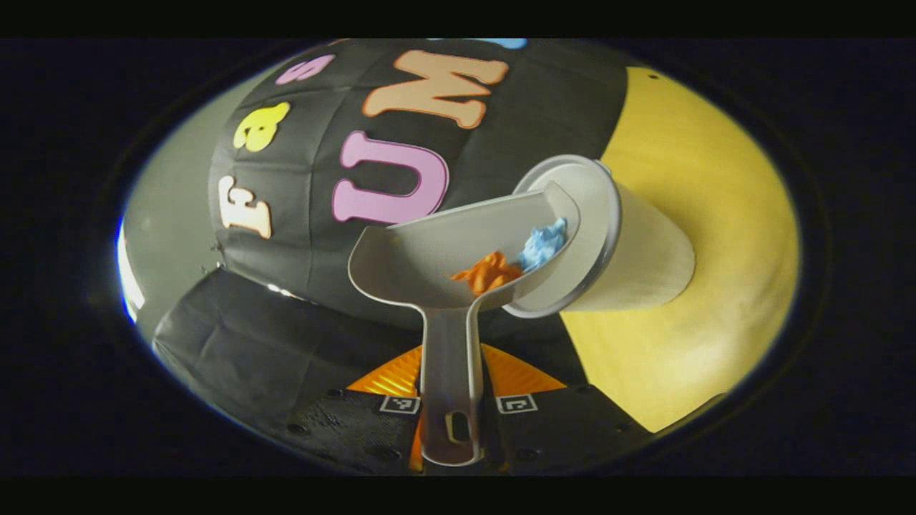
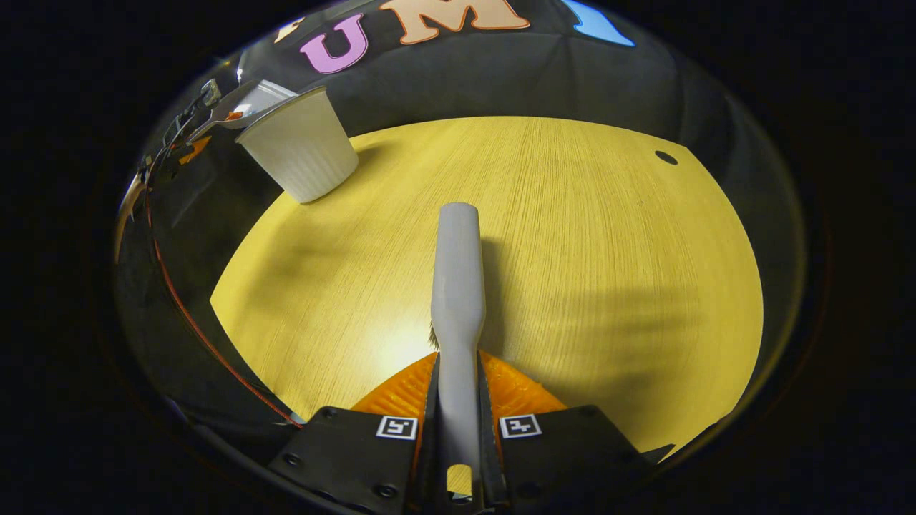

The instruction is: Pick up the small broom and dustpan from the desktop, sweep the trash into the dustpan with the broom, and then empty the trash into the garbage bin.

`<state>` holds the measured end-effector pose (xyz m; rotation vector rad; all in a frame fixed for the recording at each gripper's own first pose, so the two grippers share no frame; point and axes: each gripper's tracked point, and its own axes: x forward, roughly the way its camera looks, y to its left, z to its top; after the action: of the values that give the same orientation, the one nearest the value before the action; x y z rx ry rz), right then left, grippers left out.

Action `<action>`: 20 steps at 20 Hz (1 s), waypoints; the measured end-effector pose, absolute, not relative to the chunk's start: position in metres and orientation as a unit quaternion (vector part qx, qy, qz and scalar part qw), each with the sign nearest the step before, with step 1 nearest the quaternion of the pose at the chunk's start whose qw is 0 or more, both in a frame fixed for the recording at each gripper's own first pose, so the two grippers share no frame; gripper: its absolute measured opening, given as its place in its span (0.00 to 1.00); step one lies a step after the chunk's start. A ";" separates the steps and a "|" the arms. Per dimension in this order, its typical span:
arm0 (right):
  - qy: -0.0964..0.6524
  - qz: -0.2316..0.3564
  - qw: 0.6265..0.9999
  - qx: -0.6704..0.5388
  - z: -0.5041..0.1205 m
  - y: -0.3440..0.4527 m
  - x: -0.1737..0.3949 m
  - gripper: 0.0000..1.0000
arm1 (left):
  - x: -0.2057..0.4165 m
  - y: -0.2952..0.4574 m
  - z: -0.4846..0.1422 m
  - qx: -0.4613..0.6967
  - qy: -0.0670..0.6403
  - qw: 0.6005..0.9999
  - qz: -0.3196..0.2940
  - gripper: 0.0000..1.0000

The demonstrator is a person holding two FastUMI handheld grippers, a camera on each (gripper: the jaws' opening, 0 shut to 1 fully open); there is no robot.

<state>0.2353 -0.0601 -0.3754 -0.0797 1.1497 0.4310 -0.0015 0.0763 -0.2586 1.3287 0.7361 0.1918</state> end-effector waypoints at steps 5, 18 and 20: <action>0.536 0.203 0.818 -0.041 -0.374 -0.062 0.236 0.28 | 0.015 0.075 -0.253 0.718 0.321 0.617 0.042 0.24; 0.506 0.183 0.843 -0.022 -0.374 -0.062 0.237 0.28 | 0.008 0.038 -0.223 0.552 0.283 0.781 0.074 0.21; 0.495 0.182 0.849 -0.020 -0.370 -0.060 0.236 0.28 | 0.006 0.009 -0.222 0.480 0.264 0.834 0.071 0.26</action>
<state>0.2360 -0.0596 -0.3696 -0.0420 1.0427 0.3834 0.0057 0.0089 -0.2224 1.0174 0.5589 0.1497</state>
